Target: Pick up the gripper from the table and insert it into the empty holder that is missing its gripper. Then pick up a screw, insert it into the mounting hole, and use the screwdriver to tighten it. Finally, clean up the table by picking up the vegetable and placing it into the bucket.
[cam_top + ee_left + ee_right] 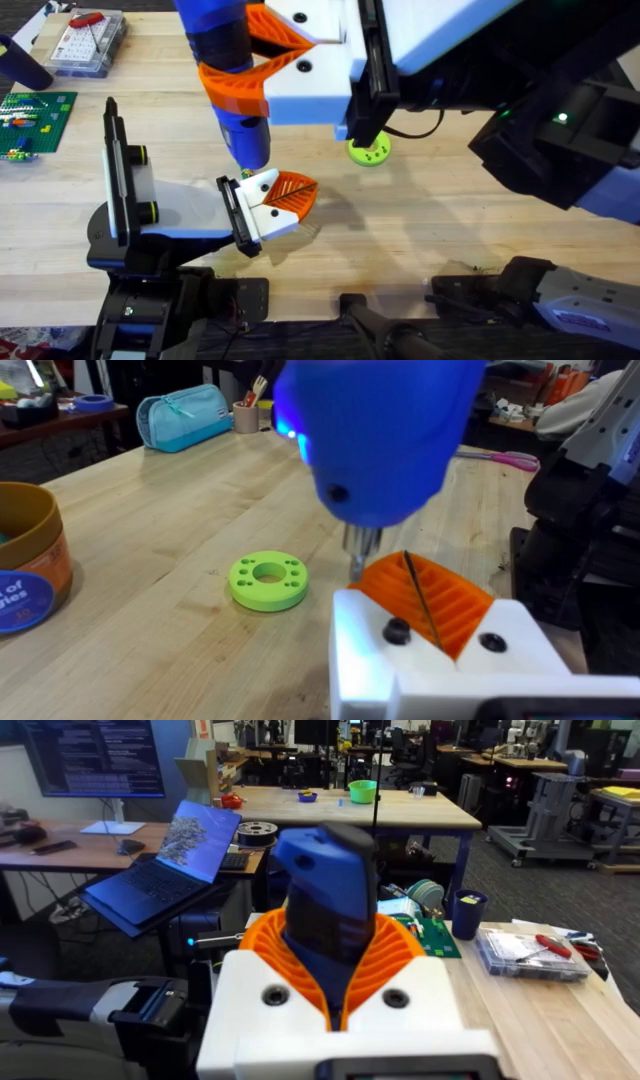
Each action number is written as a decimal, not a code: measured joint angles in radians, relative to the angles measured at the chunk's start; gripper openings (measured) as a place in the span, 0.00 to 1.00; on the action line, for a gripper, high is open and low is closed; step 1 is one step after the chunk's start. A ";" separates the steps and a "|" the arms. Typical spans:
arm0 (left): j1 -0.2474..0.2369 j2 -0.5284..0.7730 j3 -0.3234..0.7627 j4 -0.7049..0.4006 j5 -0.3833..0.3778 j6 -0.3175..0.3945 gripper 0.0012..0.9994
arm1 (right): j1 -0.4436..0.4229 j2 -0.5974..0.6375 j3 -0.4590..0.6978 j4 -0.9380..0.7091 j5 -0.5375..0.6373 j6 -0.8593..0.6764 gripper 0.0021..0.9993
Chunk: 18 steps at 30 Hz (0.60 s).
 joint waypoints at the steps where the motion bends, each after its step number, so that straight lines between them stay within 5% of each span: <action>1: 0.000 0.000 0.000 -0.004 0.000 0.000 0.01 | 0.000 0.000 0.000 -0.010 0.000 -0.002 0.04; 11: 0.000 0.000 0.000 -0.014 0.000 0.000 0.01 | 0.000 0.015 -0.013 0.106 -0.024 0.056 0.04; 18: 0.000 0.000 0.000 -0.014 0.000 0.000 0.01 | -0.012 0.015 0.036 0.067 -0.143 0.117 0.04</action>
